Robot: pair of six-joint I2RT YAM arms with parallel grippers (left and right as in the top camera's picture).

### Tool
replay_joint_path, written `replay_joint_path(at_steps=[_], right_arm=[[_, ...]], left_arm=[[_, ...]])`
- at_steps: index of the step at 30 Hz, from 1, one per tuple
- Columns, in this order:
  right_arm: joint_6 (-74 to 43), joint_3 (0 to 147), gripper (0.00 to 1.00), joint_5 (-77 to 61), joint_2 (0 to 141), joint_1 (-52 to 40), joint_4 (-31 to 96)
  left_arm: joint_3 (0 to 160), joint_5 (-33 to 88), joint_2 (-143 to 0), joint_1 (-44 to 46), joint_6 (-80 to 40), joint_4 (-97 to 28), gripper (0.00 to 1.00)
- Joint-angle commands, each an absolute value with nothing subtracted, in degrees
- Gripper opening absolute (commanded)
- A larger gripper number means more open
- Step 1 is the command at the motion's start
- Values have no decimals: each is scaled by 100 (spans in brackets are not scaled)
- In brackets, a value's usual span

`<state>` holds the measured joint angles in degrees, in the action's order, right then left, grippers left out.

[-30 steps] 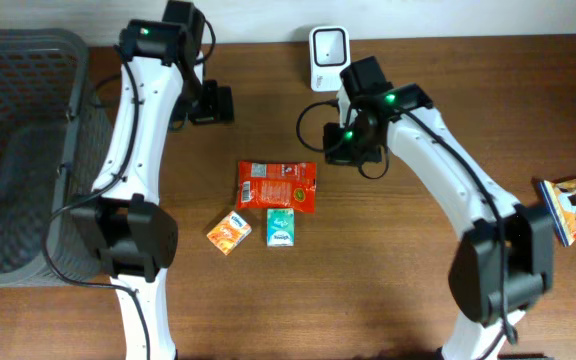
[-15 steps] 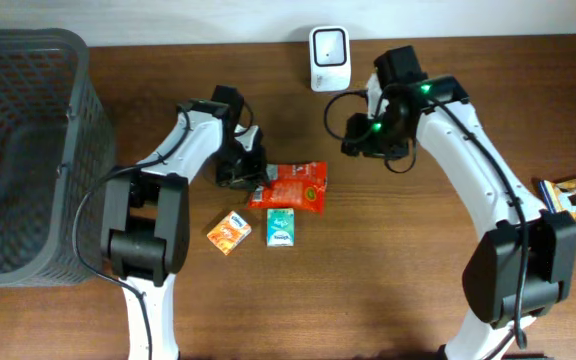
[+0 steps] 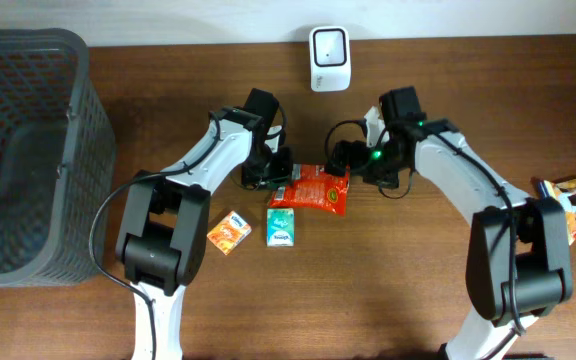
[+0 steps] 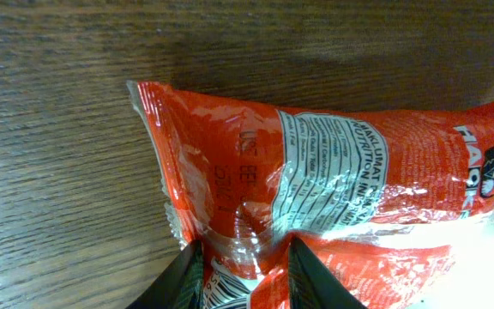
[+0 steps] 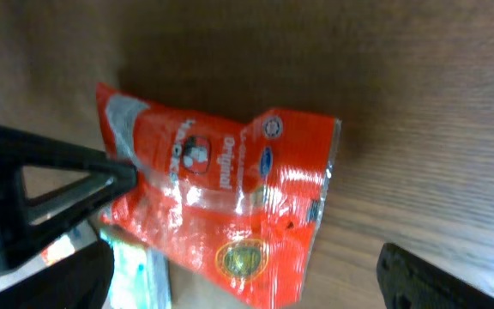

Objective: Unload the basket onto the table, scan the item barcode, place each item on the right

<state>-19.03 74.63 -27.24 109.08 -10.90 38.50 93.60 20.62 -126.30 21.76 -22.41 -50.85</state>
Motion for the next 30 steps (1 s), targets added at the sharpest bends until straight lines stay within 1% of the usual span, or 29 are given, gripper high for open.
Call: replay_joint_path(at_steps=[1,7,11,14,15,17,18,19,20,21,23,24,27,28,29,30], right_arm=[[-2309,6888,98,-2980,10923,-1085,3280],[-2799,6292,98,-3004,11028,-1098,2582],[-2856,6283,97,-3264,11292,-1413,2176],[-3057,6283,97,-3238,11461,-1638,1962],[-3076,6283,95,-3236,11480,-1678,1920],[-3074,6283,79,-3236,11480,-1693,1914],[-3074,6283,64,-3236,11480,-1684,1916],[-3072,6292,53,-3236,11480,-1675,1920],[-3063,6324,39,-3238,11476,-1675,1933],[-3028,6392,33,-3236,11469,-1675,1990],[-2867,6648,22,-3234,11426,-1649,2283],[-2716,6836,18,-3190,11393,-1625,2519],[-2290,7644,17,-2495,11244,-1544,3664],[-2180,7948,11,-2327,11207,-1525,4034],[-2119,8241,8,-2075,11174,-1525,4353],[-2106,8556,7,-1715,11148,-1525,4683]], left_arm=[[9192,1406,-12772,2165,-2403,-5170,29],[9192,1385,-12772,2165,-2508,-5188,28],[9192,1385,-12772,2165,-2532,-5192,27],[9192,1385,-12772,2165,-2530,-5212,29],[9192,1382,-12772,2180,-2530,-5210,31],[9192,1365,-12772,2213,-2528,-5203,34],[9192,1365,-12772,2213,-2528,-5205,36],[9192,1367,-12770,2211,-2523,-5212,41],[9198,1369,-12768,2182,-2523,-5238,47],[9216,1369,-12768,2163,-2523,-5282,51],[9330,1367,-12757,2108,-2521,-5463,54],[9496,1369,-12746,2056,-2401,-5618,55],[10114,1367,-12626,1933,-2086,-6099,61],[10361,1365,-12556,1887,-2021,-6237,63],[10573,1356,-12497,1835,-1962,-6340,68],[10770,1269,-12440,1774,-1964,-6410,76]])
